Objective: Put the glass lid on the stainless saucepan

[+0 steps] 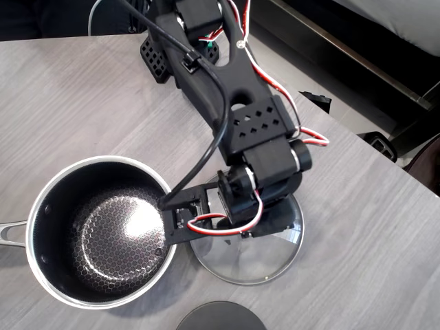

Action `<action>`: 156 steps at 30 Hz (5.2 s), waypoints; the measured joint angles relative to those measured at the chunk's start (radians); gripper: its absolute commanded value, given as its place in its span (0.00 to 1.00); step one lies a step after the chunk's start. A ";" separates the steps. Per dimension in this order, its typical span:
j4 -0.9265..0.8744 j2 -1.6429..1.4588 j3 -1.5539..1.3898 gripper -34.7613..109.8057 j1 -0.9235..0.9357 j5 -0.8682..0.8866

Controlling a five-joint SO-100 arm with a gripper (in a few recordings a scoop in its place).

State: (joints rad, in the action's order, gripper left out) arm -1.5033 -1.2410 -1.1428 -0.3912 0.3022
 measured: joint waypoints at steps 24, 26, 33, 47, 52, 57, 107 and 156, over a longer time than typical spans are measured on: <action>-0.124 -0.476 0.150 0.24 0.219 -0.179; -0.140 -0.485 0.153 0.24 0.281 -0.218; -0.199 -0.489 0.153 0.24 0.440 -0.305; -0.195 -0.354 0.161 0.24 0.621 -0.344; -0.167 -0.325 0.161 0.24 0.626 -0.344; -0.133 -0.304 0.161 0.24 0.632 -0.344; -0.143 -0.262 0.170 0.35 0.657 -0.344; 0.129 -1.790 -1.302 0.24 0.233 -0.201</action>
State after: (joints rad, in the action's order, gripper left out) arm -1.3744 -3.0311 -2.4452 -0.1580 0.1012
